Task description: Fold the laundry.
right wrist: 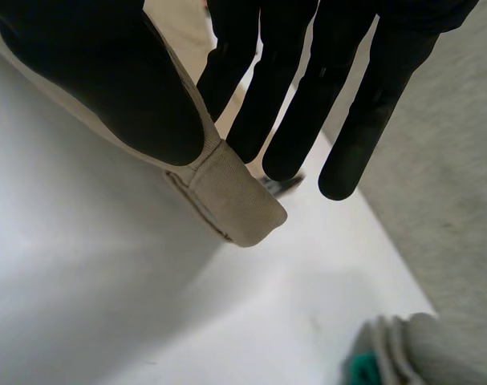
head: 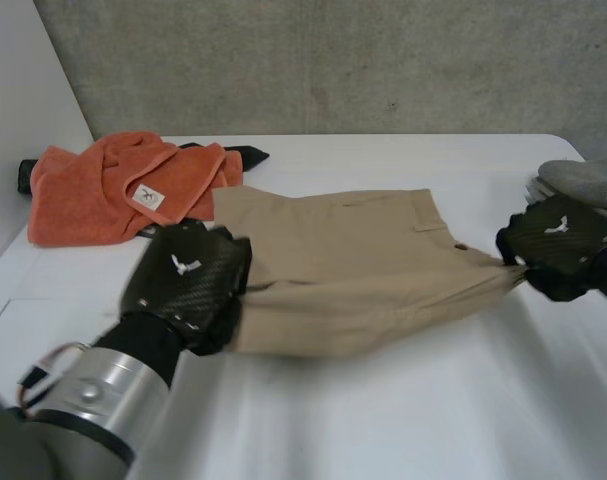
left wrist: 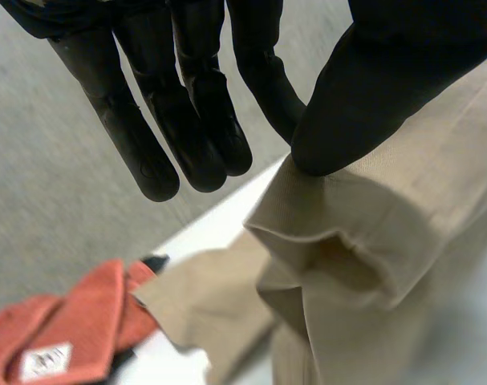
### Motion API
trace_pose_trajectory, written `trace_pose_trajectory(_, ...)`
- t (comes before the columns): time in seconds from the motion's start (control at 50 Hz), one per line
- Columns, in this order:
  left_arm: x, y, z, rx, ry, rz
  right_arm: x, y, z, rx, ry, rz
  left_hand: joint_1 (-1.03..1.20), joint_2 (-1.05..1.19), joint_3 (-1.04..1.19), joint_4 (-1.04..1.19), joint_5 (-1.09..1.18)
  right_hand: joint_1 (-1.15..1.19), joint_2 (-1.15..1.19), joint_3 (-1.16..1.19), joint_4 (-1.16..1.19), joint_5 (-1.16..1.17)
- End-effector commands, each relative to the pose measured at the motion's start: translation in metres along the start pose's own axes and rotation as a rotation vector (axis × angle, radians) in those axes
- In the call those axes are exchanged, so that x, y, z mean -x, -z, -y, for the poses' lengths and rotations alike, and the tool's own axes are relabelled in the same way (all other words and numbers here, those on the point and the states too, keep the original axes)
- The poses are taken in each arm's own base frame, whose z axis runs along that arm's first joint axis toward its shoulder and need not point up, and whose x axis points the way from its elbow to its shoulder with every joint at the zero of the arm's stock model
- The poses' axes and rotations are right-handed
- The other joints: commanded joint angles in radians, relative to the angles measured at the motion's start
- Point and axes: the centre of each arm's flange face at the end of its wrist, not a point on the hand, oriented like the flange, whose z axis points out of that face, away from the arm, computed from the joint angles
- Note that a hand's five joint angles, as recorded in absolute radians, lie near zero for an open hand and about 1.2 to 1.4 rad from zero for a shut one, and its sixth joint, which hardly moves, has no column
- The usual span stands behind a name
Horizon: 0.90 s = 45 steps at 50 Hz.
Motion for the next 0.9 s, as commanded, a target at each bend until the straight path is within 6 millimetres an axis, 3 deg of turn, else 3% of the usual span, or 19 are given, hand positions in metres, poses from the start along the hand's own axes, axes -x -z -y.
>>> trace_pose_trajectory(0.02,0.018,0.021,0.059,-0.149,0.013,0.032,-0.019,0.045,0.057,-0.066,0.059,-0.092,0.268,0.201,0.208,0.200,0.219,0.353,0.219,0.212,0.200,0.212)
trace_pose_trajectory(0.06,0.021,0.024,0.072,-0.181,0.017,0.038,-0.026,0.054,0.072,-0.101,0.056,-0.126,0.268,0.201,0.208,0.200,0.219,0.353,0.219,0.212,0.200,0.212)
trace_pose_trajectory(0.14,0.020,0.021,0.074,-0.182,0.012,0.017,-0.028,0.057,0.078,-0.134,0.000,-0.131,0.268,0.201,0.208,0.200,0.219,0.353,0.219,0.212,0.200,0.212)
trace_pose_trajectory(0.2,0.013,0.009,0.058,-0.125,-0.002,-0.011,-0.027,0.050,0.071,-0.117,-0.028,-0.116,0.268,0.201,0.208,0.200,0.219,0.353,0.219,0.212,0.200,0.212)
trace_pose_trajectory(0.28,0.008,-0.017,0.028,-0.015,-0.025,-0.024,-0.022,0.024,0.049,-0.056,-0.075,-0.050,0.268,0.201,0.208,0.200,0.219,0.353,0.219,0.212,0.200,0.212)
trace_pose_trajectory(0.38,0.023,-0.079,-0.002,0.019,-0.061,0.051,-0.012,-0.014,0.026,0.035,-0.106,0.004,0.268,0.201,0.208,0.200,0.219,0.353,0.219,0.212,0.200,0.212)
trace_pose_trajectory(0.52,0.026,-0.152,-0.012,-0.066,-0.149,0.078,-0.021,-0.066,0.002,0.093,-0.060,-0.117,0.268,0.201,0.208,0.200,0.219,0.353,0.219,0.212,0.200,0.212)
trace_pose_trajectory(0.6,0.027,-0.199,-0.028,-0.087,-0.204,0.084,-0.022,-0.092,-0.007,0.077,-0.037,-0.167,0.268,0.201,0.208,0.200,0.219,0.353,0.219,0.212,0.200,0.212)
trace_pose_trajectory(0.76,0.031,-0.257,-0.062,-0.123,-0.264,0.112,-0.001,-0.149,-0.009,-0.049,0.022,-0.194,0.268,0.201,0.208,0.200,0.219,0.353,0.219,0.212,0.200,0.212)
trace_pose_trajectory(0.84,0.031,-0.273,-0.074,-0.140,-0.282,0.122,0.001,-0.173,-0.017,-0.114,0.037,-0.237,0.268,0.201,0.208,0.200,0.219,0.353,0.219,0.212,0.200,0.212)
trace_pose_trajectory(0.86,0.030,-0.275,-0.077,-0.139,-0.282,0.120,0.001,-0.178,-0.019,-0.122,0.038,-0.253,0.268,0.201,0.208,0.200,0.219,0.293,0.159,0.152,0.140,0.152)
trace_pose_trajectory(0.88,0.030,-0.276,-0.078,-0.140,-0.283,0.121,0.001,-0.182,-0.022,-0.123,0.040,-0.261,0.268,0.201,0.208,0.200,0.219,-0.161,-0.295,-0.302,-0.314,-0.302)
trace_pose_trajectory(0.9,0.029,-0.276,-0.079,-0.144,-0.283,0.119,0.001,-0.185,-0.023,-0.125,0.041,-0.273,-0.130,-0.197,-0.190,-0.198,-0.178,-0.643,-0.776,-0.783,-0.795,-0.783)
